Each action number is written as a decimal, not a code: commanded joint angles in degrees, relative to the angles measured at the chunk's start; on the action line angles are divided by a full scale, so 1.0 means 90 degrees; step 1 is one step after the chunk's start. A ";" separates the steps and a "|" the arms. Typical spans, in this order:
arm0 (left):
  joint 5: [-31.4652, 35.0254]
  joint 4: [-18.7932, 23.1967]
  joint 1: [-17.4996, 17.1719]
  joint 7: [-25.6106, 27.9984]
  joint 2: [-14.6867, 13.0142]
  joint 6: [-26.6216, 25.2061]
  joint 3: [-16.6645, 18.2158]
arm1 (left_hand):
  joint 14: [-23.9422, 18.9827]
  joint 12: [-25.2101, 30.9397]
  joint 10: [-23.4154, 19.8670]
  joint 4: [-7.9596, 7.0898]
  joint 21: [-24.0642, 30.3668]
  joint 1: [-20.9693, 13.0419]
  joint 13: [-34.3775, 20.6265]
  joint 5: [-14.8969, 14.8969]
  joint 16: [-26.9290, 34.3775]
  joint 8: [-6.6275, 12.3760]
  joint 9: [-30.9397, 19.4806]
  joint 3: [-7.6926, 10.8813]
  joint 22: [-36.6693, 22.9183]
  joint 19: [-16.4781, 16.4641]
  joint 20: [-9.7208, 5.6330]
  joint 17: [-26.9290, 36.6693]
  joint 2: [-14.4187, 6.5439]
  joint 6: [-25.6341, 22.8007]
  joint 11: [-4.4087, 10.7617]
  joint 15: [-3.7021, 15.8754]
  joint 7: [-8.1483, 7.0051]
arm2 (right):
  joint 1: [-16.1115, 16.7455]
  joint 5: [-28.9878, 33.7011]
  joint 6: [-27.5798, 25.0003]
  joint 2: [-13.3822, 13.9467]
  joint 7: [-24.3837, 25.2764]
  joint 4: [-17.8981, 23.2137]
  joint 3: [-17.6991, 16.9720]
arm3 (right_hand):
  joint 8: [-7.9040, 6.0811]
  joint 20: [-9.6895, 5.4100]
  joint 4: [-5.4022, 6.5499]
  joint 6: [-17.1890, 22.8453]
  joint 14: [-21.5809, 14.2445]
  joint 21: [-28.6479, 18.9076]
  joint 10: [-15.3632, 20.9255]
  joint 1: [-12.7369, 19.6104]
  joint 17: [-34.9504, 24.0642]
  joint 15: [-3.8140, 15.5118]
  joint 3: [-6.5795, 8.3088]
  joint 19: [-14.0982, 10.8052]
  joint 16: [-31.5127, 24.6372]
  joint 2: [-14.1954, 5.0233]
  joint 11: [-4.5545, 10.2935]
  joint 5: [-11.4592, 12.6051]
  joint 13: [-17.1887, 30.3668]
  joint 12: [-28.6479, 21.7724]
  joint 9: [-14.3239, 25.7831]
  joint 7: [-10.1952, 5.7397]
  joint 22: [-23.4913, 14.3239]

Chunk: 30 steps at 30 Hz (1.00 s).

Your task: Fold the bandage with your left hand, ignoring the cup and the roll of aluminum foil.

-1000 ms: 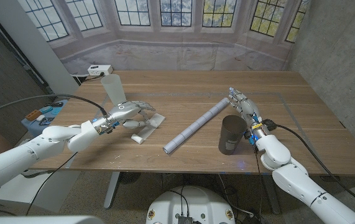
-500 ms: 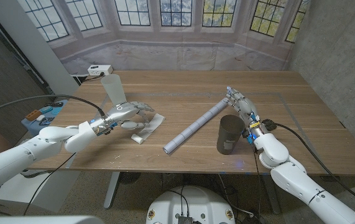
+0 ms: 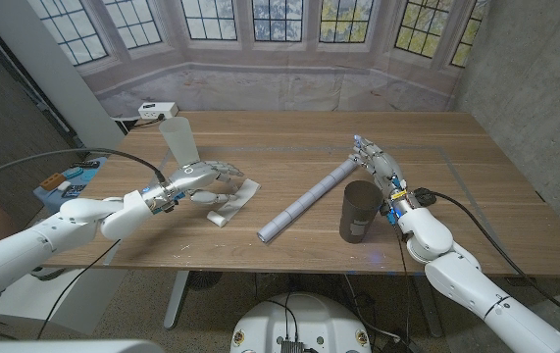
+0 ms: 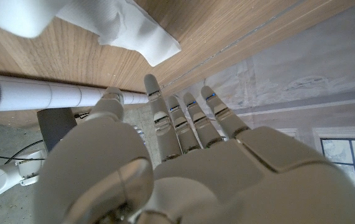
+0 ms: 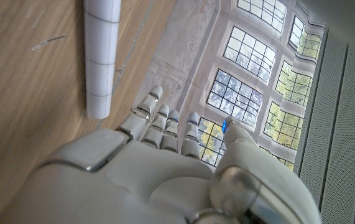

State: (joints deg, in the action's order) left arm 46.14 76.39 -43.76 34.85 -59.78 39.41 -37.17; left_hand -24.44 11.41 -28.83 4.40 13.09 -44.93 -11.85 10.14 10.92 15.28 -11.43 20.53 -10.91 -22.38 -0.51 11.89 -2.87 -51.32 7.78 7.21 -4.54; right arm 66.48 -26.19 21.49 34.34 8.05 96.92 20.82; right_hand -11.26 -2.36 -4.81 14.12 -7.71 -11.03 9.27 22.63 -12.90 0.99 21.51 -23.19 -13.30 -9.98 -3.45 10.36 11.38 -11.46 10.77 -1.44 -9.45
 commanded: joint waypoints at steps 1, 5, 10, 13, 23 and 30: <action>-0.0271 0.0352 -0.0222 -0.0371 -0.0072 -0.0183 0.0198 | 0.0266 -0.0064 0.0204 0.0028 -0.0044 0.0058 -0.0028 0.0004 -0.0073 -0.0093 -0.0002 0.0050 -0.0016 0.0036 0.0023 -0.0036 0.0025 0.0165 -0.0013 -0.0070 -0.0152 | -0.0121 -0.0070 0.0094 -0.0023 -0.0168 -0.0173 0.0052 | 0.0007 -0.0049 -0.0034 0.0039 -0.0025 -0.0022 0.0033 -0.0025 -0.0033 -0.0032 0.0037 -0.0052 -0.0038 0.0014 -0.0010 -0.0029 0.0017 -0.0028 0.0029 0.0025 -0.0037; -0.0329 0.0485 -0.0327 -0.0431 -0.0084 -0.0248 0.0286 | 0.0470 -0.0074 0.0353 0.0087 -0.0066 0.0066 -0.0019 0.0007 -0.0101 -0.0219 0.0002 0.0079 -0.0005 0.0085 0.0039 -0.0089 0.0040 0.0399 -0.0009 -0.0120 -0.0273 | -0.0128 -0.0084 0.0131 -0.0019 -0.0209 -0.0200 0.0059 | 0.0008 -0.0054 -0.0035 0.0038 -0.0021 -0.0020 0.0031 -0.0025 -0.0032 -0.0027 0.0037 -0.0050 -0.0036 0.0015 -0.0007 -0.0029 0.0017 -0.0027 0.0030 0.0020 -0.0037; -0.0364 0.0651 -0.0469 -0.0449 -0.0094 -0.0361 0.0396 | 0.0485 -0.0071 0.0382 0.0090 -0.0074 0.0082 -0.0017 0.0007 -0.0092 -0.0254 0.0003 0.0087 -0.0003 0.0104 0.0051 -0.0099 0.0030 0.0466 -0.0026 -0.0128 -0.0276 | -0.0085 -0.0109 0.0161 0.0036 -0.0243 -0.0180 0.0028 | 0.0009 -0.0057 -0.0034 0.0035 -0.0019 -0.0017 0.0030 -0.0029 -0.0034 -0.0021 0.0037 -0.0044 -0.0036 0.0014 -0.0001 -0.0030 0.0017 -0.0026 0.0030 0.0014 -0.0037; -0.0375 0.0732 -0.0540 -0.0444 -0.0094 -0.0421 0.0455 | 0.0495 -0.0051 0.0406 0.0107 -0.0073 0.0115 -0.0011 0.0007 -0.0067 -0.0391 0.0008 0.0104 0.0002 0.0100 0.0056 -0.0118 0.0020 0.0773 -0.0014 -0.0130 -0.0338 | -0.0054 -0.0119 0.0165 0.0058 -0.0238 -0.0157 0.0008 | 0.0009 -0.0048 -0.0036 0.0037 -0.0021 -0.0018 0.0032 -0.0029 -0.0033 -0.0029 0.0037 -0.0048 -0.0036 0.0019 -0.0007 -0.0030 0.0017 -0.0027 0.0030 0.0016 -0.0037; -0.0416 0.0953 -0.0731 -0.0486 -0.0073 -0.0634 0.0601 | 0.0505 -0.0017 0.0430 0.0172 -0.0075 0.0147 0.0001 0.0009 -0.0041 -0.0615 0.0031 0.0155 0.0008 0.0104 0.0065 -0.0145 -0.0001 0.1481 -0.0031 -0.0146 -0.0567 | -0.0105 -0.0189 0.0200 0.0054 -0.0360 -0.0246 0.0027 | 0.0008 -0.0038 -0.0037 0.0040 -0.0020 -0.0019 0.0039 -0.0032 -0.0033 -0.0025 0.0037 -0.0053 -0.0035 0.0019 0.0007 -0.0030 0.0018 -0.0029 0.0030 0.0017 -0.0038; -0.0508 0.1082 -0.0815 -0.0607 0.0003 -0.0826 0.0663 | 0.0504 -0.0001 0.0440 0.0214 -0.0075 0.0164 0.0006 0.0010 -0.0028 -0.0677 0.0051 0.0189 0.0010 0.0105 0.0069 -0.0150 -0.0016 0.2007 -0.0035 -0.0160 -0.0645 | -0.0306 -0.0245 0.0188 0.0004 -0.0509 -0.0437 0.0084 | 0.0009 -0.0042 -0.0040 0.0037 -0.0015 -0.0015 0.0026 -0.0032 -0.0032 -0.0022 0.0038 -0.0046 -0.0032 0.0020 0.0008 -0.0030 0.0018 -0.0023 0.0030 0.0010 -0.0038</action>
State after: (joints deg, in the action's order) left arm 42.54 84.16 -49.63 30.58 -60.48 34.23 -32.30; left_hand -20.04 10.97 -25.26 6.01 12.66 -44.10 -11.71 10.14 10.42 9.29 -10.91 22.14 -10.65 -21.58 0.31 10.39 -2.93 -34.36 7.47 5.73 -10.19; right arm 65.47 -27.68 23.07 34.76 5.06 94.79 21.05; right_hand -11.26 -2.36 -5.05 14.12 -7.70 -11.03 9.27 22.63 -12.90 1.00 21.75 -23.19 -13.30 -9.98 -3.45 10.36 11.38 -11.45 10.77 -1.44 -9.45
